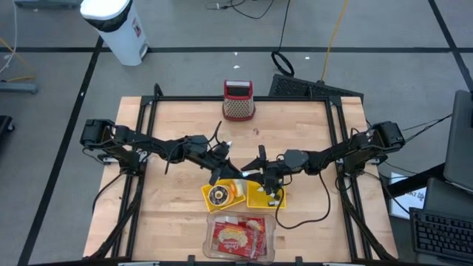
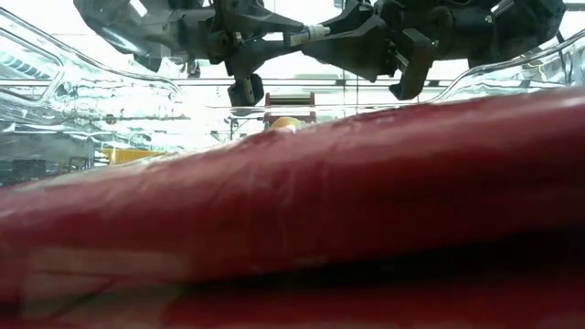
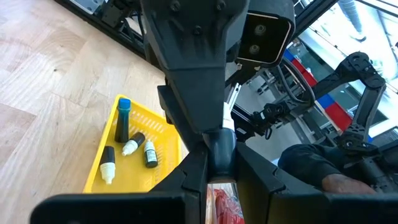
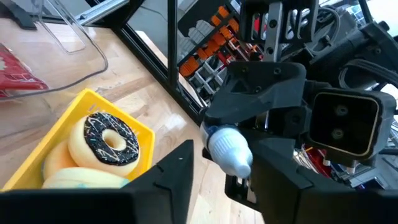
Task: Pick & Place Food Item
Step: Put the blue food coloring bottle into the right yellow bin
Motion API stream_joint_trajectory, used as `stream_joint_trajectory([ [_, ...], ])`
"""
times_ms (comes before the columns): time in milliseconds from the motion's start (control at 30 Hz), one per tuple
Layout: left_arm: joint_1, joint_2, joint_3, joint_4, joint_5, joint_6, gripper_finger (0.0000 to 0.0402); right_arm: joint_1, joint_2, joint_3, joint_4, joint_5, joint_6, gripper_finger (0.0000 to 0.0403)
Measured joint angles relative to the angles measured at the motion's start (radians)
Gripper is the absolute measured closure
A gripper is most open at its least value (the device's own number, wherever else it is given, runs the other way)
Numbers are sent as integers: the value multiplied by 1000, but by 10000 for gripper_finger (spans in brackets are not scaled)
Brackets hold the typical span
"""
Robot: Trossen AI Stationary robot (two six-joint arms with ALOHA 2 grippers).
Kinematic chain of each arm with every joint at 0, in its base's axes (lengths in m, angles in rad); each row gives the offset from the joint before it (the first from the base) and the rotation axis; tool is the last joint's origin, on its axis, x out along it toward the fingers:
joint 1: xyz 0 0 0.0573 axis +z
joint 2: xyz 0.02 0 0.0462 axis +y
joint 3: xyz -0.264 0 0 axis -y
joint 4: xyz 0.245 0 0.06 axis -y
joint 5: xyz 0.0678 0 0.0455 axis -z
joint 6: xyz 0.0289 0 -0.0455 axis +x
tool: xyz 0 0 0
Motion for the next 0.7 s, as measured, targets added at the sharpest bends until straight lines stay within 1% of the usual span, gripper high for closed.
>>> stream_joint_trajectory([
  [133,0,0,0,-1,0,0,346,1,-1,0,2,-2,0,292],
  [267,2,0,0,-1,1,0,346,1,-1,0,11,-2,8,304],
  [567,3,1,0,-13,-2,12,346,2,-1,1,23,-3,12,277],
  [700,3,1,0,-13,-2,12,346,7,-1,1,35,-3,4,273],
])
